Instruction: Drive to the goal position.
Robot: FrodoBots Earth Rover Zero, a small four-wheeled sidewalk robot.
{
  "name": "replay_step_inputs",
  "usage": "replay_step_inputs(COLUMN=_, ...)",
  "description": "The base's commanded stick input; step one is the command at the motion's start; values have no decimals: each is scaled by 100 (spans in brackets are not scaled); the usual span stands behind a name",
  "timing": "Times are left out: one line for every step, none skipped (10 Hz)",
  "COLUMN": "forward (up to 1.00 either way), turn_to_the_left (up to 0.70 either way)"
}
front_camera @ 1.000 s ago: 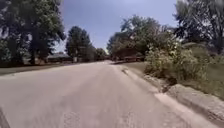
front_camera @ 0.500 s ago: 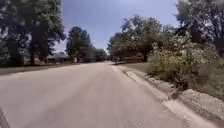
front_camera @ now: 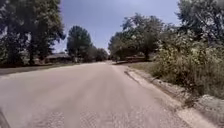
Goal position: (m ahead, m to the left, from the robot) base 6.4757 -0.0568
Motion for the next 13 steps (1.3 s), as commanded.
replay_step_inputs(forward=70, turn_to_the_left=0)
replay_step_inputs(forward=70, turn_to_the_left=0)
replay_step_inputs(forward=70, turn_to_the_left=0)
replay_step_inputs(forward=70, turn_to_the_left=0)
replay_step_inputs(forward=70, turn_to_the_left=0)
replay_step_inputs(forward=70, turn_to_the_left=0)
replay_step_inputs(forward=70, turn_to_the_left=0)
replay_step_inputs(forward=70, turn_to_the_left=0)
replay_step_inputs(forward=70, turn_to_the_left=0)
replay_step_inputs(forward=70, turn_to_the_left=0)
replay_step_inputs(forward=70, turn_to_the_left=0)
replay_step_inputs(forward=70, turn_to_the_left=0)
replay_step_inputs(forward=70, turn_to_the_left=0)
